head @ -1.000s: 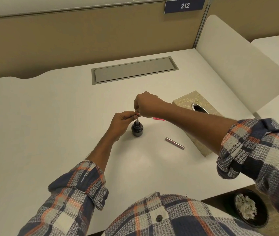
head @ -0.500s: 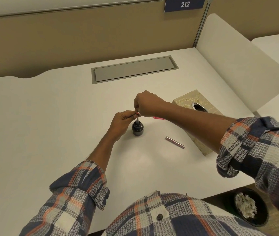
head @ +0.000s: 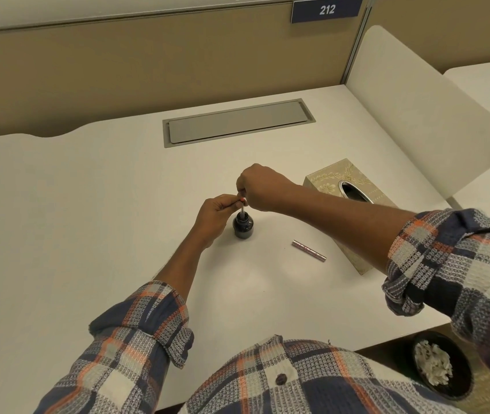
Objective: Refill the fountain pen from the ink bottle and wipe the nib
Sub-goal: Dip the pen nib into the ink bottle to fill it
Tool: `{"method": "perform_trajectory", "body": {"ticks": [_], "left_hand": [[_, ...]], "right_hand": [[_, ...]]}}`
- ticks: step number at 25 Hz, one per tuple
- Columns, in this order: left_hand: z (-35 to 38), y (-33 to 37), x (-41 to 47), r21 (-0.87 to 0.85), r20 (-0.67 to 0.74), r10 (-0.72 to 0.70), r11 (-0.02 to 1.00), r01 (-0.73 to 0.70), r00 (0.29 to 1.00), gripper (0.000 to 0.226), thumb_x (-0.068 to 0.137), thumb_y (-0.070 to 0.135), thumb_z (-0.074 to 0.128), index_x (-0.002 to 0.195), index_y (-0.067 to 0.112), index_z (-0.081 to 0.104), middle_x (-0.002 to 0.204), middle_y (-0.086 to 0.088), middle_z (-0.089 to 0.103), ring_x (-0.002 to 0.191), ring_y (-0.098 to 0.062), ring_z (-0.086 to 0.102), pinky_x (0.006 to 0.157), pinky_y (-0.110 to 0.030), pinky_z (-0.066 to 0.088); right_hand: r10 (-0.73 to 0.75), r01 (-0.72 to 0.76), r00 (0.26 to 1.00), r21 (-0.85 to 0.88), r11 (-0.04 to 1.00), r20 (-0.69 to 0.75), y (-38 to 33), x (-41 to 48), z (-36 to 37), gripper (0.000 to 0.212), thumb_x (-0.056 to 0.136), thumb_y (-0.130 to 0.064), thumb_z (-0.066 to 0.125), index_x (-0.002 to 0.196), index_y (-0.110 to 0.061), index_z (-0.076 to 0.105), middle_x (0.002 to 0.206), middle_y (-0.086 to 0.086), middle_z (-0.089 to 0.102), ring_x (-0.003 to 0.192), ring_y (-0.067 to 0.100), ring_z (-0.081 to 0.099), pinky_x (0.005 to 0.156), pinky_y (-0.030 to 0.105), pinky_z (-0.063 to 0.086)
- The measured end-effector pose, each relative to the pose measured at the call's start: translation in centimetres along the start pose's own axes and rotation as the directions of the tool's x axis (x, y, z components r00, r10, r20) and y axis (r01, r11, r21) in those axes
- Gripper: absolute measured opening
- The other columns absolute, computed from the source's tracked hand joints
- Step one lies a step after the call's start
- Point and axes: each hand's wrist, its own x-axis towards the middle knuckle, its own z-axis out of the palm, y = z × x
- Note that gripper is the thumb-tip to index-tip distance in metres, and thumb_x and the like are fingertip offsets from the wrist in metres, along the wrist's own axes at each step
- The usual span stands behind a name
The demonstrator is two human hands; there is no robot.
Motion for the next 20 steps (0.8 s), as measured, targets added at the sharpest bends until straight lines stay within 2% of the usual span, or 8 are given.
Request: {"method": "perform_trajectory", "body": {"ticks": [2, 4, 6, 9, 11, 14, 17, 20], "left_hand": [[-0.03, -0.07, 0.05, -0.006, -0.001, 0.002, 1.0, -0.002, 1.0, 0.02, 0.089, 0.01, 0.06, 0.105, 0.016, 0.07, 0.107, 0.001, 0.069, 0.096, 0.001, 0.061, 0.09, -0.015, 0.043], [-0.05, -0.15, 0.14, -0.02, 0.001, 0.006, 1.0, -0.006, 1.0, 0.022, 0.088, 0.01, 0.06, 0.106, 0.017, 0.07, 0.107, 0.006, 0.068, 0.101, -0.001, 0.06, 0.096, -0.019, 0.043], [-0.05, -0.2, 0.22, -0.026, 0.008, 0.015, 1.0, -0.015, 1.0, 0.021, 0.088, 0.009, 0.06, 0.104, 0.02, 0.071, 0.105, 0.013, 0.067, 0.101, 0.004, 0.06, 0.098, -0.02, 0.042], [0.03, -0.28, 0.28, -0.023, 0.017, 0.019, 1.0, -0.018, 1.0, 0.02, 0.088, 0.009, 0.06, 0.101, 0.019, 0.072, 0.103, 0.015, 0.068, 0.098, 0.009, 0.06, 0.096, -0.018, 0.041], [0.09, -0.31, 0.24, -0.021, 0.016, 0.023, 1.0, -0.022, 1.0, 0.018, 0.088, 0.009, 0.06, 0.098, 0.017, 0.073, 0.101, 0.012, 0.068, 0.095, 0.007, 0.061, 0.094, -0.019, 0.041], [0.15, -0.22, 0.18, -0.019, 0.009, 0.027, 0.999, -0.027, 1.0, 0.016, 0.088, 0.01, 0.06, 0.091, 0.019, 0.073, 0.098, 0.009, 0.069, 0.091, 0.006, 0.062, 0.091, -0.018, 0.042], [0.16, -0.23, 0.24, -0.002, 0.008, 0.033, 0.999, -0.033, 0.999, 0.016, 0.088, 0.009, 0.059, 0.09, 0.018, 0.073, 0.097, 0.004, 0.069, 0.092, -0.001, 0.062, 0.092, -0.02, 0.044], [0.14, -0.23, 0.26, -0.004, 0.008, 0.032, 0.999, -0.032, 0.999, 0.018, 0.088, 0.008, 0.059, 0.09, 0.019, 0.073, 0.097, 0.006, 0.069, 0.092, 0.001, 0.062, 0.093, -0.019, 0.043]], "right_hand": [[0.007, -0.007, 1.0, -0.021, 1.0, -0.004, 0.0, 0.14, 0.09, 0.012, 0.083, -0.002, 0.055, 0.079, 0.003, 0.065, 0.084, 0.017, 0.063, 0.072, 0.033, 0.058, 0.056, 0.032, 0.042], [0.02, -0.02, 1.0, -0.027, 0.999, -0.021, 0.16, 0.23, 0.34, 0.027, 0.087, -0.007, 0.055, 0.061, -0.003, 0.05, 0.072, 0.014, 0.053, 0.065, 0.031, 0.05, 0.049, 0.027, 0.031], [0.026, -0.026, 0.999, -0.026, 0.999, -0.028, 0.26, 0.13, 0.42, 0.039, 0.09, -0.013, 0.055, 0.055, -0.009, 0.039, 0.064, 0.008, 0.045, 0.064, 0.029, 0.048, 0.047, 0.026, 0.026], [0.072, -0.071, 0.997, 0.017, 0.997, -0.013, 0.21, 0.14, 0.38, 0.032, 0.093, -0.022, 0.054, 0.067, -0.005, 0.049, 0.073, 0.011, 0.05, 0.067, 0.031, 0.051, 0.055, 0.03, 0.035], [0.08, -0.079, 0.997, 0.076, 0.994, -0.007, 0.32, 0.27, 0.19, 0.028, 0.091, -0.024, 0.057, 0.08, 0.001, 0.058, 0.083, 0.016, 0.059, 0.075, 0.034, 0.059, 0.063, 0.035, 0.047], [0.04, -0.034, 0.999, 0.155, 0.987, -0.037, 0.72, 0.33, -0.16, 0.022, 0.085, -0.012, 0.062, 0.103, -0.001, 0.066, 0.1, 0.018, 0.068, 0.086, 0.032, 0.066, 0.077, 0.04, 0.056], [0.011, -0.005, 0.999, 0.149, 0.989, -0.037, 0.81, 0.26, -0.4, 0.018, 0.081, -0.002, 0.062, 0.097, -0.002, 0.07, 0.094, 0.015, 0.072, 0.076, 0.024, 0.062, 0.068, 0.032, 0.052], [0.002, 0.001, 0.999, 0.097, 0.995, -0.038, 0.76, 0.35, -0.12, 0.011, 0.082, -0.004, 0.062, 0.089, -0.003, 0.071, 0.09, 0.016, 0.072, 0.076, 0.029, 0.064, 0.064, 0.033, 0.051]]}}
